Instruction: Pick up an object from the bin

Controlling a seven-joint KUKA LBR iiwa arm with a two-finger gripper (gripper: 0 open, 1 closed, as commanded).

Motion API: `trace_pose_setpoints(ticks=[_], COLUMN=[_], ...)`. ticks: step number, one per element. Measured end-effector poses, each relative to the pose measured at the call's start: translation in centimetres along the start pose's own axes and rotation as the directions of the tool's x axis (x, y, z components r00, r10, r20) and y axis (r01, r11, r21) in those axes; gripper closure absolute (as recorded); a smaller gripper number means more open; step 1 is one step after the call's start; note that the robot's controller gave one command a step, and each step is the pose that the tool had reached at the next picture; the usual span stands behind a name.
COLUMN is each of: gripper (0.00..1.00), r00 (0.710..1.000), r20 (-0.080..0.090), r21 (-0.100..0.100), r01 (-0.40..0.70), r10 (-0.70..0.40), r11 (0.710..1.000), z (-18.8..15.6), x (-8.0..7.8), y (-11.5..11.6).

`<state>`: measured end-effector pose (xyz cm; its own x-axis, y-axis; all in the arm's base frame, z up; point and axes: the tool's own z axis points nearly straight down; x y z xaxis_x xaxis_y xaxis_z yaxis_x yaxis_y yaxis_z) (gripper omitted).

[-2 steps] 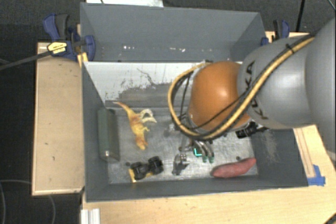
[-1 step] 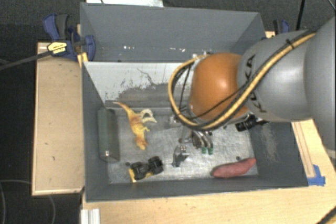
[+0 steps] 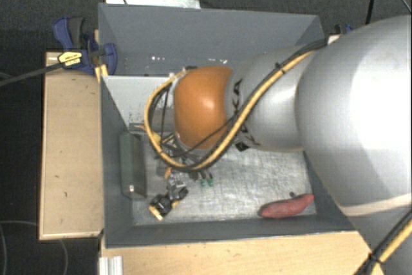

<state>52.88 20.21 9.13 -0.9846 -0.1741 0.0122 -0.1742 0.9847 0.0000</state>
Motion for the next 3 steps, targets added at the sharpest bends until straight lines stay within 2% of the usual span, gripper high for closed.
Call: trace_pose_setpoints(ticks=[1,2,3], gripper=[1.00,1.00,1.00], r00=[1.000,1.000,1.000], r20=[0.000,0.013,0.013], r21=[0.000,-0.002,-0.001], r01=[0.000,-0.024,-0.026], r10=[0.000,0.024,0.026], r11=[1.000,1.000,1.000], z=[0.0,-2.3,-6.2], x=[0.0,-0.1,0.8], y=[0.0,-0.1,0.1])
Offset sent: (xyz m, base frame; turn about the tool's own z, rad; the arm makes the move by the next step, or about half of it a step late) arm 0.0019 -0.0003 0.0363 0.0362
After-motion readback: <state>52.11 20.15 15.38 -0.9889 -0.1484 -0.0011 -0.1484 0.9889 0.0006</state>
